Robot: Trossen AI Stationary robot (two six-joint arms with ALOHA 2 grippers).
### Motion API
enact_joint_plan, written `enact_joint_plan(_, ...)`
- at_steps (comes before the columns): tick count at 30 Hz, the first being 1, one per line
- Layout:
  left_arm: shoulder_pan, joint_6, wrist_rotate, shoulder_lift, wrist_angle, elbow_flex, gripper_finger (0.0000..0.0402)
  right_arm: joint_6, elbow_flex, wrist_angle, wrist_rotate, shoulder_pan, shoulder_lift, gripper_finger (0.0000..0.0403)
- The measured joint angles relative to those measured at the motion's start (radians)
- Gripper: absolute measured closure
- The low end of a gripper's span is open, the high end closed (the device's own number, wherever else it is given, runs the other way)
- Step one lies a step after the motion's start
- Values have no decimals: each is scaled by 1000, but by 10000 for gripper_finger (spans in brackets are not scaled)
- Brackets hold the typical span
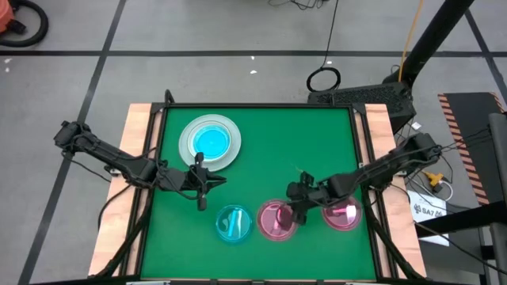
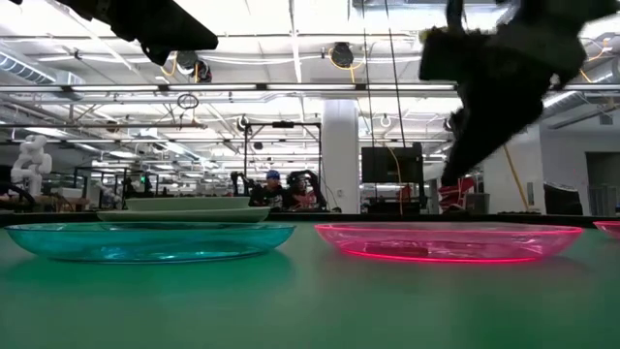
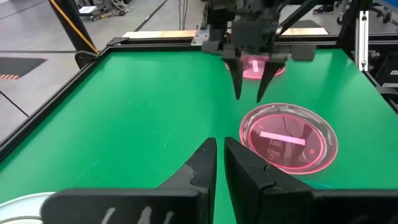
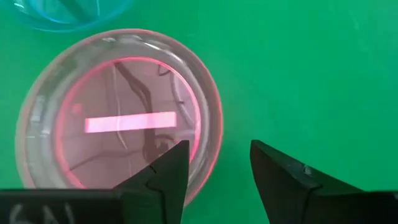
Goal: Stack plastic plates
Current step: Stack the left pink plate on top of the blue plate
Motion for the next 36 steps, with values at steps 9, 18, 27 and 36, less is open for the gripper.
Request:
enact_joint_plan(9,0,7,0,0,0,0,364,100,-292,490,47,40,-4,236)
enact_joint_plan(18,18,24,0,0,7,0,364,125,-354,651,47,40,33,236)
enact_joint_plan(27,33,26,0,0,7,0,364,125,-354,752,48,40,113,236)
enact_joint_plan(36,33,28,0,0,7,0,364,119,-353,831,51,39,161,278)
